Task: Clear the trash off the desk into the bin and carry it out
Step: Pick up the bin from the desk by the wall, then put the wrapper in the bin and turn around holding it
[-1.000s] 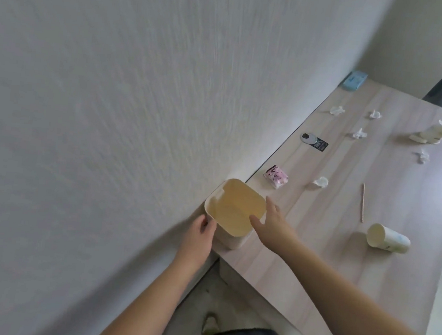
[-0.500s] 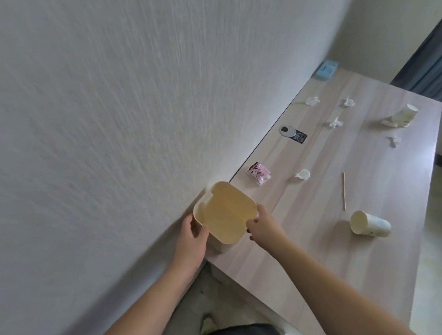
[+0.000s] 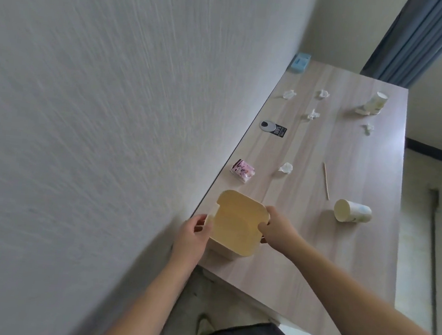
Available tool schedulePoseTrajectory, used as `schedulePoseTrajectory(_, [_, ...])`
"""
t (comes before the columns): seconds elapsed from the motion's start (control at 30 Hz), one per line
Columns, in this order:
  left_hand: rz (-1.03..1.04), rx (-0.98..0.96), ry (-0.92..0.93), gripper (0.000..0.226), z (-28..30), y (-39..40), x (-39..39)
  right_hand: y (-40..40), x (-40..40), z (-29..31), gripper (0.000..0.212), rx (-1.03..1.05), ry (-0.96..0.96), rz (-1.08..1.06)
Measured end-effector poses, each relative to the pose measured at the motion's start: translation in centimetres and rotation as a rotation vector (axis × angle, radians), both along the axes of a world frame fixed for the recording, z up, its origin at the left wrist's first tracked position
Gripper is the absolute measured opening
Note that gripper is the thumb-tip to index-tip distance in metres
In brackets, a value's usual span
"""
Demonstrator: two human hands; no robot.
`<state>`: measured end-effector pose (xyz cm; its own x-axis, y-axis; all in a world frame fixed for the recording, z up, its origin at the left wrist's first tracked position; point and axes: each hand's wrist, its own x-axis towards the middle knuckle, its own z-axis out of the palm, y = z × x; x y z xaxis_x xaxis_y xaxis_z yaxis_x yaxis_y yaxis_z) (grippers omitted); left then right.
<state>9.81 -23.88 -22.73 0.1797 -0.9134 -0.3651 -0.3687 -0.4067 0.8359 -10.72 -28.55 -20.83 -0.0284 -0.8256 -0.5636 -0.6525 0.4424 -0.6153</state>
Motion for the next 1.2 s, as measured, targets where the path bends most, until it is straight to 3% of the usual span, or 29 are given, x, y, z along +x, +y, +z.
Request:
schedulePoseTrajectory(0.17, [-0.257, 0.121, -0.064, 0.042, 0.4, -2.0, 0.8, 0.1, -0.7, 0.4, 0.053, -0.003, 0.072, 0.072])
schedulePoseTrajectory(0.3, [-0.267, 0.176, -0.047, 0.042, -0.1, -2.6, 0.8, -0.1, -1.1, 0.1, 0.056, 0.001, 0.116, 0.142])
schedulePoseTrajectory(0.47, [-0.189, 0.266, 0.129, 0.036, -0.7, -2.7, 0.8, -0.2, -1.6, 0.3, 0.052, -0.045, 0.108, 0.195])
schedulePoseTrajectory(0.6, [-0.012, 0.293, 0.33, 0.042, 0.0, -2.6, 0.4, -0.3, -2.2, 0.4, 0.047, -0.069, 0.023, 0.199])
schedulePoseTrajectory(0.73, [0.082, 0.266, 0.383, 0.032, 1.2, -2.5, 0.2, -0.6, -3.0, 0.5, 0.039, -0.136, -0.094, 0.181])
schedulePoseTrajectory(0.83, [0.154, 0.258, 0.417, 0.024, 2.3, -1.9, -0.1, -0.9, -4.4, 0.5, 0.044, -0.16, -0.149, 0.19])
schedulePoseTrajectory(1.2, [0.333, 0.232, 0.556, 0.03, 3.6, 0.6, -2.5, -4.1, -8.3, -0.1, 0.044, -0.27, -0.005, 0.387])
